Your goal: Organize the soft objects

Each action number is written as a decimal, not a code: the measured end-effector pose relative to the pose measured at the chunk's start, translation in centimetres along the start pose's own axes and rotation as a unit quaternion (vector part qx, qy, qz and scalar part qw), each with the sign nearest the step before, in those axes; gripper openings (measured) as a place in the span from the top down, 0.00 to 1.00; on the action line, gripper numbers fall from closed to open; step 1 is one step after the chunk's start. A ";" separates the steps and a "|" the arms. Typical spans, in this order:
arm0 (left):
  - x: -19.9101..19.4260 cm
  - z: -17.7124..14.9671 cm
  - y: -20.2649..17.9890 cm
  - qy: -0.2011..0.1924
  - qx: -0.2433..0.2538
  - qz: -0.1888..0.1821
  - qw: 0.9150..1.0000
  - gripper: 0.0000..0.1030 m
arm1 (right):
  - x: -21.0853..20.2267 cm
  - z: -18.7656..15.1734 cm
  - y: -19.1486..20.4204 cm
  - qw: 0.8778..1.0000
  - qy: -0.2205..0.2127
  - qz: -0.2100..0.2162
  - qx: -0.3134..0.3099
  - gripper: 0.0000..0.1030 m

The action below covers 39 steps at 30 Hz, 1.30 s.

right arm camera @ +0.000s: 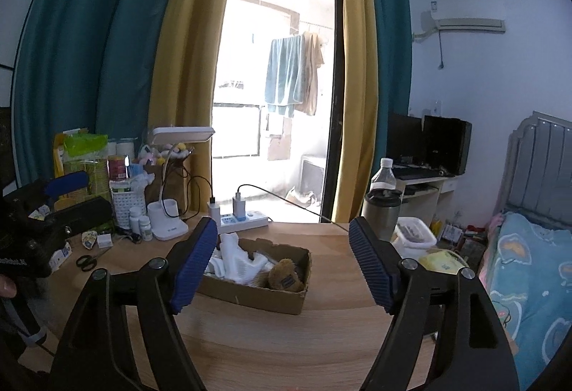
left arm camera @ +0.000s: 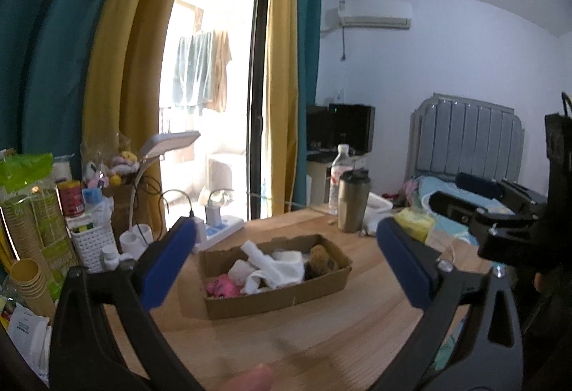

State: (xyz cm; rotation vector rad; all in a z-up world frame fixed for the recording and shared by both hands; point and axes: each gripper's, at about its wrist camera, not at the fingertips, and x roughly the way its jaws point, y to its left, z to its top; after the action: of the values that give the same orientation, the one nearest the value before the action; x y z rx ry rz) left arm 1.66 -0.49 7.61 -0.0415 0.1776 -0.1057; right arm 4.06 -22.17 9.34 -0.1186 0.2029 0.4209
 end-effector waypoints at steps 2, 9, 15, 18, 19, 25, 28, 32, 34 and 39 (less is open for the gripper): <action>-0.2 0.1 -0.4 -0.002 0.003 0.003 1.000 0.01 | -0.2 0.0 -0.1 1.000 -0.001 0.000 0.000 0.23; -0.3 0.3 -0.4 0.001 -0.004 0.015 1.000 0.01 | -0.3 -0.3 -0.3 1.000 0.002 -0.001 0.005 0.22; -0.3 0.0 -0.5 0.003 -0.001 0.019 1.000 0.01 | 0.0 -0.5 0.0 1.000 0.007 0.005 0.004 0.22; -0.3 -0.1 -0.5 0.007 0.001 0.020 1.000 0.01 | 0.2 -0.5 0.1 1.000 0.009 0.008 0.004 0.22; -0.3 -0.1 -0.6 0.009 0.001 0.021 1.000 0.01 | 0.2 -0.6 0.1 1.000 0.010 0.008 0.005 0.22; -0.2 -0.3 -0.6 0.012 0.002 0.016 1.000 0.01 | 0.5 -0.8 0.4 1.000 0.014 0.013 0.004 0.22; -0.1 -0.4 -0.6 0.016 0.004 0.015 1.000 0.01 | 0.6 -0.9 0.6 1.000 0.016 0.015 0.002 0.22; 0.0 -0.6 -0.6 0.019 0.004 0.016 1.000 0.01 | 0.7 -1.0 0.5 1.000 0.018 0.015 0.004 0.22; 0.0 -0.6 -0.6 0.020 0.003 0.017 1.000 0.01 | 0.7 -1.0 0.5 1.000 0.018 0.016 0.004 0.22; 0.1 -0.7 -0.5 0.022 0.003 0.017 1.000 0.01 | 0.7 -1.0 0.5 1.000 0.018 0.015 0.003 0.22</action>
State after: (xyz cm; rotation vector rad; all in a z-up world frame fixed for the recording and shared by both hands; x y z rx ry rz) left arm 1.56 -0.99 6.94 -0.0312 0.2214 -0.0735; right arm 4.33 -21.57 8.12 -0.1167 0.2428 0.4490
